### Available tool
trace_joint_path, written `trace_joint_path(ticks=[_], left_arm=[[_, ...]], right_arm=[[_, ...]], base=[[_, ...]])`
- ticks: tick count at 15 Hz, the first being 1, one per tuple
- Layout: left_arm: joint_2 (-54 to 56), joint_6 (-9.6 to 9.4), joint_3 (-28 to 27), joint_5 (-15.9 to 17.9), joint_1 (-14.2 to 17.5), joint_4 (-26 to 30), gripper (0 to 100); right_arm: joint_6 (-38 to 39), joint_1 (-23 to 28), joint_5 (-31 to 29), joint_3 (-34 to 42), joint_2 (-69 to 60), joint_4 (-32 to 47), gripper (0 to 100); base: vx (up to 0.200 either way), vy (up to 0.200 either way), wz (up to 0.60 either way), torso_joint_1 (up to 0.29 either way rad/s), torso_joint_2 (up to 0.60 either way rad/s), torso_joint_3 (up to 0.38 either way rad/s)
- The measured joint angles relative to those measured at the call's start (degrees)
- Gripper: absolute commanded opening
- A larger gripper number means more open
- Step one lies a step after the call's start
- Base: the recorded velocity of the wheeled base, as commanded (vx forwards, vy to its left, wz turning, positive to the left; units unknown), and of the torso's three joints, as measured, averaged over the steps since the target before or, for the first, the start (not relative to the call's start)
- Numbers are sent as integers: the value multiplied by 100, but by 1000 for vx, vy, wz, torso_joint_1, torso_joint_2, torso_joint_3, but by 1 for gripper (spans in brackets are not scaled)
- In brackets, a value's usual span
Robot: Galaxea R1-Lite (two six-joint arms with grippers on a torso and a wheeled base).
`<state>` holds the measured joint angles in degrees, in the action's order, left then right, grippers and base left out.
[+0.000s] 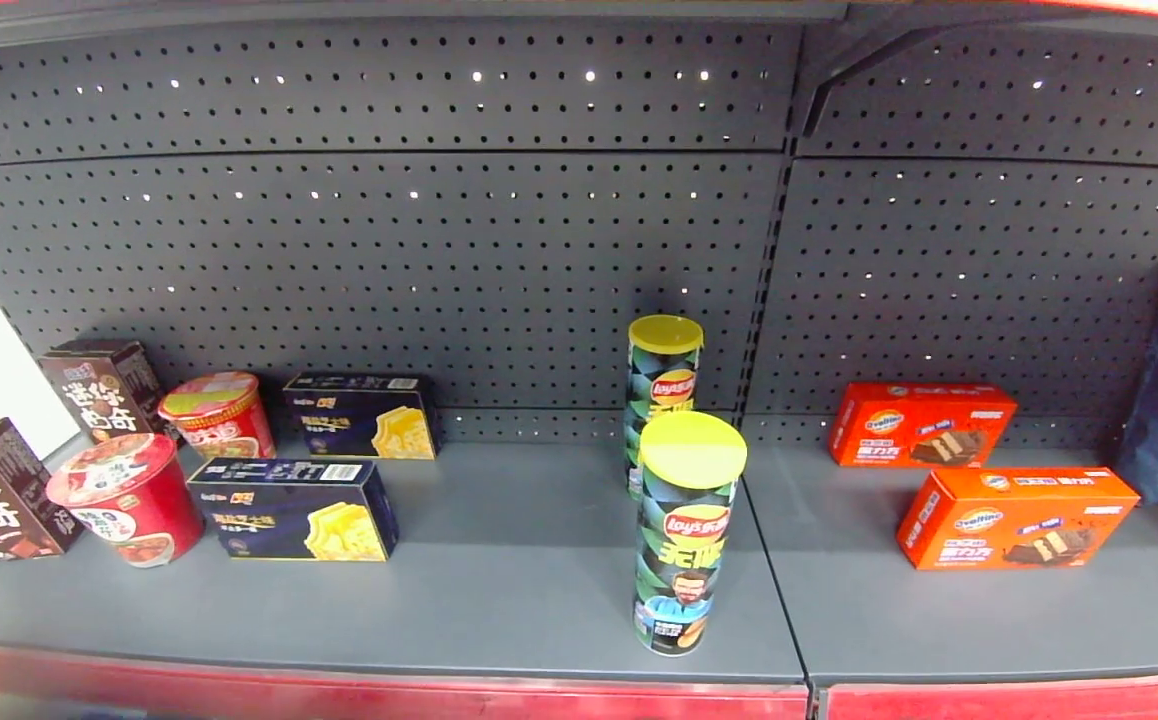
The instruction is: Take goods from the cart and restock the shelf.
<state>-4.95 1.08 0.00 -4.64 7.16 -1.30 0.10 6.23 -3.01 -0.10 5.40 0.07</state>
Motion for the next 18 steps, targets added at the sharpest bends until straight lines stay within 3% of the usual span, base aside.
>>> trace_joint_path(ticks=[4,11,14,18], left_arm=[[0,2,0,0,1,2,100],[-1,-2,0,0,1,0,100],[-1,-2,0,0,-2,0,100],[-4,4,0,2,6,-2,100]], right_arm=[[0,0,34,0,0,2,100],[0,2,45,0,2,2,100],[0,0,48,0,2,0,100],[-10,-6,67,0,5,6,100]], base=[[0,0,-300,1,4,1],[0,0,0,0,0,0],[0,-200,0,-1,1,1],[0,0,0,0,0,0]])
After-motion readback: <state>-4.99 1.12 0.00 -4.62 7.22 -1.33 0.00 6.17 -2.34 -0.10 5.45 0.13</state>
